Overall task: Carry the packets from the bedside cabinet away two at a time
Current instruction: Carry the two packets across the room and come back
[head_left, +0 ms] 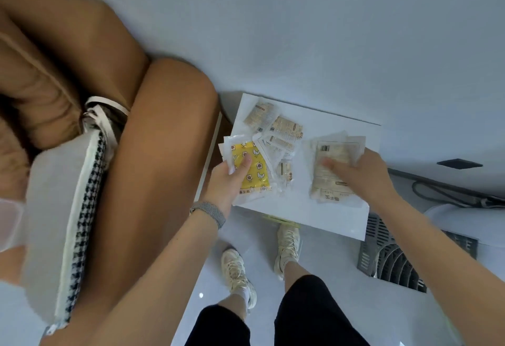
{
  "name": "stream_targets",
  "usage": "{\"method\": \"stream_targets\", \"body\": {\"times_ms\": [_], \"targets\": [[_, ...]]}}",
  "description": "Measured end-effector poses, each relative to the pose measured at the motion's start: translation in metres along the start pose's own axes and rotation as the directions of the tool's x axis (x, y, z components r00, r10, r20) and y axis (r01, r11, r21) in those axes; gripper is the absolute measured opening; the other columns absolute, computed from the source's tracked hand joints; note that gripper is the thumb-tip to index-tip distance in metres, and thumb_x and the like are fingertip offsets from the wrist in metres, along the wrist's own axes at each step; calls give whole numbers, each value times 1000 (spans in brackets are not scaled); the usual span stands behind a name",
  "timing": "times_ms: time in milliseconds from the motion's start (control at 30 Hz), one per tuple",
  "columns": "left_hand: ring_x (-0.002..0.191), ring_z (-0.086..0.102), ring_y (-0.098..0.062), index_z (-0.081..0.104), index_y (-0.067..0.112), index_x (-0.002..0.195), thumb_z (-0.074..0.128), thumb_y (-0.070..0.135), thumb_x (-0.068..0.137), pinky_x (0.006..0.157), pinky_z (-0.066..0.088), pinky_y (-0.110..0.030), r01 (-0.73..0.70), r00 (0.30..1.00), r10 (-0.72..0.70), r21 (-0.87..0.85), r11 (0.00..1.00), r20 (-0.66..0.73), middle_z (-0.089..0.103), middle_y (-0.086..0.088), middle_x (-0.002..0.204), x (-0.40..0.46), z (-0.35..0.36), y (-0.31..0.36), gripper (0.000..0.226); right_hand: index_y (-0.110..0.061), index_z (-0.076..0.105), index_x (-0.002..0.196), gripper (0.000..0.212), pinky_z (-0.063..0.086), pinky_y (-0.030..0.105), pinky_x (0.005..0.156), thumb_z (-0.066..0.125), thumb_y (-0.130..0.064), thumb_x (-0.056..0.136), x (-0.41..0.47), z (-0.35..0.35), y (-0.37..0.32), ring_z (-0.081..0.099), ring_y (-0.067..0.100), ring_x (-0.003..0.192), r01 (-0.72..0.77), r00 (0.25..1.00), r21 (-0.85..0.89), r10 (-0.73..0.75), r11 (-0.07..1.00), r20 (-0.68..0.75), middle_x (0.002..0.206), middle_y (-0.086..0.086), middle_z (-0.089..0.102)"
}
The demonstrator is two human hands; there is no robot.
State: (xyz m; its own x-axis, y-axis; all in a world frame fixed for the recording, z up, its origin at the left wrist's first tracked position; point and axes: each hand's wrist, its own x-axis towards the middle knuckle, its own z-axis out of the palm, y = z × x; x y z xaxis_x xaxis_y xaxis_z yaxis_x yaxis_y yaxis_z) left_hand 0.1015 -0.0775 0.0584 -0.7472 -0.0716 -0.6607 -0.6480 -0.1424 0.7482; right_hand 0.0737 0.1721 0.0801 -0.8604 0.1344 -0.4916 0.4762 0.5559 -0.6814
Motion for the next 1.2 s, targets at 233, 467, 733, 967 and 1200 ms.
{"method": "stream_targets", "body": {"times_ms": [233, 467, 733, 967, 1200], "targets": [[80, 73, -10, 69, 22, 92, 61, 24, 94, 67, 59, -26, -139, 986, 134, -48, 989, -100, 76, 6, 88, -130, -69, 94, 8, -23, 70, 91, 21, 58, 30, 67, 83, -28, 75, -116, 4, -137, 73, 12, 79, 26, 997, 456, -56, 890, 51, 87, -5, 75], [92, 72, -16, 69, 25, 94, 64, 33, 92, 86, 57, -38, -249, 902, 189, -110, 962, -389, 75, 4, 98, -225, -121, 129, 9, -20, 71, 91, 19, 59, 35, 70, 82, -25, 76, -172, 37, -235, 74, 17, 80, 106, 937, 479, -249, 871, 246, 88, 0, 76], [96, 72, -23, 70, 22, 100, 65, 33, 91, 93, 55, -46, -393, 709, 73, -307, 867, -702, 76, -2, 101, -314, -123, 93, 15, -23, 70, 87, 16, 59, 29, 63, 82, -26, 77, -212, 70, -268, 73, 11, 73, 229, 737, 339, -390, 912, 552, 85, -3, 75], [90, 73, -21, 72, 20, 103, 68, 44, 86, 85, 58, -42, -502, 465, -93, -349, 791, -880, 76, -2, 99, -404, -123, 24, 30, -24, 69, 94, 22, 60, 37, 71, 82, -27, 76, -273, 104, -273, 73, 15, 79, 361, 517, 269, -432, 893, 739, 88, -4, 75], [73, 73, -13, 71, 17, 92, 63, 34, 92, 61, 58, -26, -626, 261, -252, -362, 691, -932, 76, -2, 89, -518, -156, -65, 18, -22, 71, 93, 15, 59, 33, 65, 79, -24, 80, -409, 186, -257, 73, 13, 76, 468, 267, 249, -404, 848, 875, 85, -4, 76]]}}
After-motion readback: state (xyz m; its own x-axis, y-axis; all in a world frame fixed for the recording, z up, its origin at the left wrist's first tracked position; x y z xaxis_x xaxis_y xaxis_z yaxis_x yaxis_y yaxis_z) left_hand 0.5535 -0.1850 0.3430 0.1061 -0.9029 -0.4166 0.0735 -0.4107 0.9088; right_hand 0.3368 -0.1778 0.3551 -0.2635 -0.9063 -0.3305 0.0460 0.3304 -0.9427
